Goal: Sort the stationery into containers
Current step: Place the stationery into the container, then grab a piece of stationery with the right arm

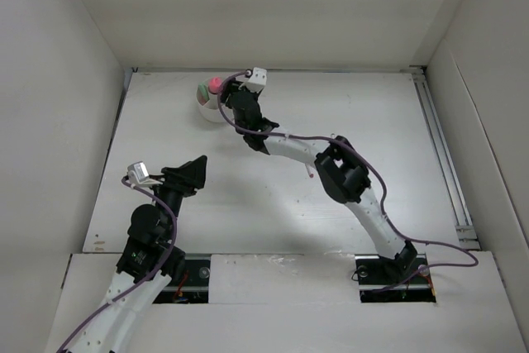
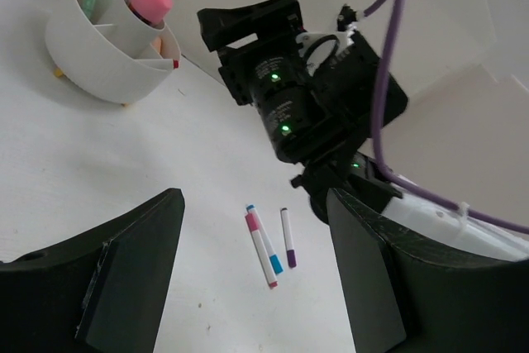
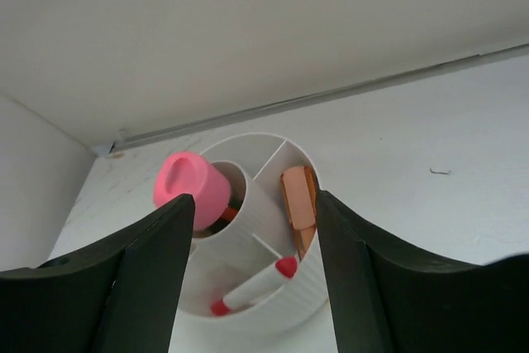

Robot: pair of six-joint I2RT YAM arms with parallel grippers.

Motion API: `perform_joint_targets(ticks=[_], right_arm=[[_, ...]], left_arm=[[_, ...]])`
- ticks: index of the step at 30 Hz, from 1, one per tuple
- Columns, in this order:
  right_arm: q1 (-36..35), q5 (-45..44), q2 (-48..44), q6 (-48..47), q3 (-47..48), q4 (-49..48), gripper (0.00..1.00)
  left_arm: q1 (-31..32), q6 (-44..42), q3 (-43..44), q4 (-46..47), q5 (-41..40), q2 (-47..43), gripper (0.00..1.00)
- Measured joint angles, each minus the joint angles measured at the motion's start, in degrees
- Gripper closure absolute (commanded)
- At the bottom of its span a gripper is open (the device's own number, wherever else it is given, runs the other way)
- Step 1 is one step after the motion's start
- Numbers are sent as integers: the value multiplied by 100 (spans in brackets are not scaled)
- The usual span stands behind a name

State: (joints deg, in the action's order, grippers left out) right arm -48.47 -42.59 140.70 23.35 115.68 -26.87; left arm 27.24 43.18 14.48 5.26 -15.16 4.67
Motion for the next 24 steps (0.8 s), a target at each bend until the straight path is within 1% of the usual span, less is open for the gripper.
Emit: perform_joint_targets(ticks=[3,5,7,9,11,12,13,14,15,16,17,18,19,20,21,24], right_arm=[[0,125,-710,0,-761,44,32],[0,210,-1429,7,-1394,35,32],[0,212,-2240,0,-2063,76,40],[42,181,-3053,103,-2627,210,53],[149,168,-3755,380,-3056,590,66],[282,225,-4039,579,-3204,890,76],[485,291,-4280,857,-3342,1239,80],[754,400,-4468,1156,-3482,1598,81],[1097,549,-4599,1434,-3635,1921,81],[1471,660,-4693,1683,-3834,2210,78],[1808,728,-4730,1856,-4024,2441,73],[2201,828,-4728,2024,-4238,2712,66],[2551,929,-4684,2168,-4439,2977,55],[2841,1029,-4612,2262,-4594,3235,51],[3067,1123,-4509,2295,-4688,3484,43],[3381,1486,-4063,2260,-4610,4096,41]], left_arm=[[2,2,0,7,4,0,34],[0,17,0,7,28,0,34],[0,31,-7,44,87,7,34],[2,42,-68,175,188,11,34],[0,63,-103,236,289,81,34],[0,72,-103,264,339,155,35],[2,83,-103,293,382,236,35],[0,83,-103,315,450,310,35],[0,85,-105,330,498,378,35],[0,85,-109,358,546,431,36],[0,87,-116,385,586,468,36],[0,87,-129,415,623,492,36],[0,87,-138,435,660,509,36],[2,87,-140,437,695,520,36],[0,87,-140,468,754,525,36],[0,90,-140,529,802,522,36]])
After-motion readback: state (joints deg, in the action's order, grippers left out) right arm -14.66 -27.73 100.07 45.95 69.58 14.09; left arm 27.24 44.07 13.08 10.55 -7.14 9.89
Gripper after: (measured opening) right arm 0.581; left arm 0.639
